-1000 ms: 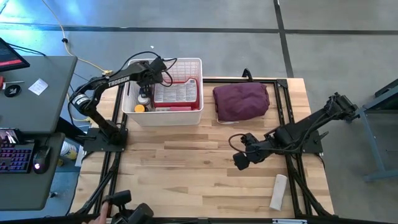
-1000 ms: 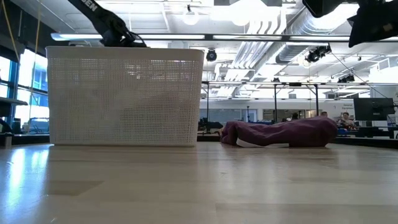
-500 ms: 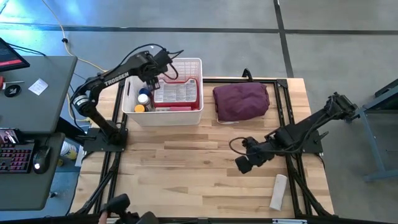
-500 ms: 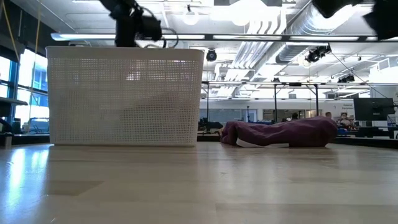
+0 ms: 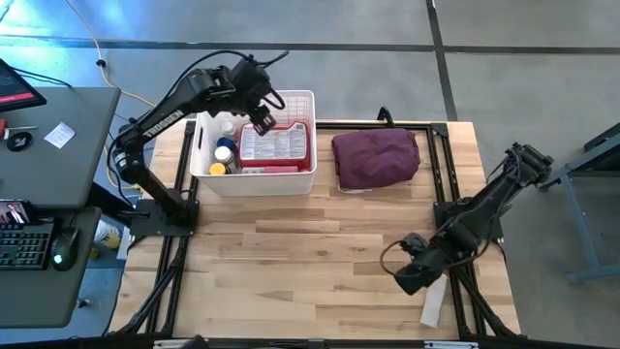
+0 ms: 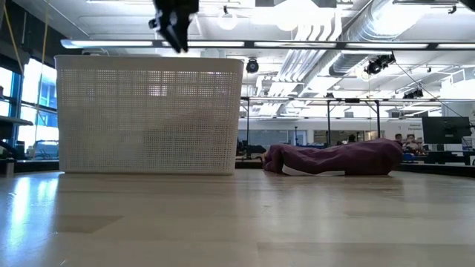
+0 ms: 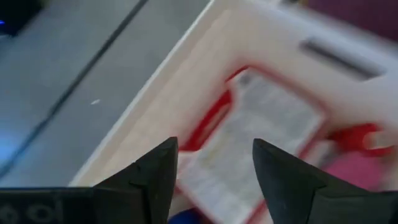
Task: Pick & place medical supplies in basket/bin
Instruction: Put the white bandage into the white bin
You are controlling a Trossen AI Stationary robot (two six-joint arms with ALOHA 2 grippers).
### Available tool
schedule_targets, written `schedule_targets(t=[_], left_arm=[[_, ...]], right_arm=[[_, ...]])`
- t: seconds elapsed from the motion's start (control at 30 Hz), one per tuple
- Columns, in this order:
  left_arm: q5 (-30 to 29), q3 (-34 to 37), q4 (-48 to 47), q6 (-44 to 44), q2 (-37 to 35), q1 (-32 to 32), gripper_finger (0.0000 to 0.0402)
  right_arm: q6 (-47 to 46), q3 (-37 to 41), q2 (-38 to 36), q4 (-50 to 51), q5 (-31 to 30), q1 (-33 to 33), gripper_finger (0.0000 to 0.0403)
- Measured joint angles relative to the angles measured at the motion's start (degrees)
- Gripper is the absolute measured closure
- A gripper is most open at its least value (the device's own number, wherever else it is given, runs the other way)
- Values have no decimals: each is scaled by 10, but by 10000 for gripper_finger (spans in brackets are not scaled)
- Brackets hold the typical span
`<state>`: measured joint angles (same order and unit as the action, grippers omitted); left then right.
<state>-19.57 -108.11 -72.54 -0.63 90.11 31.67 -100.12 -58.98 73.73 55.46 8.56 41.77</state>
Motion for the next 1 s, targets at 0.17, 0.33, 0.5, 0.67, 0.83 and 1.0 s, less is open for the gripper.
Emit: schedule_targets(t=[0.17,0.33,0.5,0.67,0.83,1.0], left_arm=[[74,-53,-11,58,0,-50,170],[123,-86,-12,102,0,-108,170],[127,-93,-9,147,0,-180,170],[123,-93,-9,208,0,-255,170],[91,-93,-4,301,0,-336,170],[23,-93,39,391,0,-418,170]], right_arm=[[7,0,2,4,24,36,137],[179,0,2,1,23,71,137],[432,0,2,-19,25,98,137],[641,0,2,-22,-16,133,137],[772,13,2,-39,-31,167,137],[797,71,3,-103,-12,198,137]])
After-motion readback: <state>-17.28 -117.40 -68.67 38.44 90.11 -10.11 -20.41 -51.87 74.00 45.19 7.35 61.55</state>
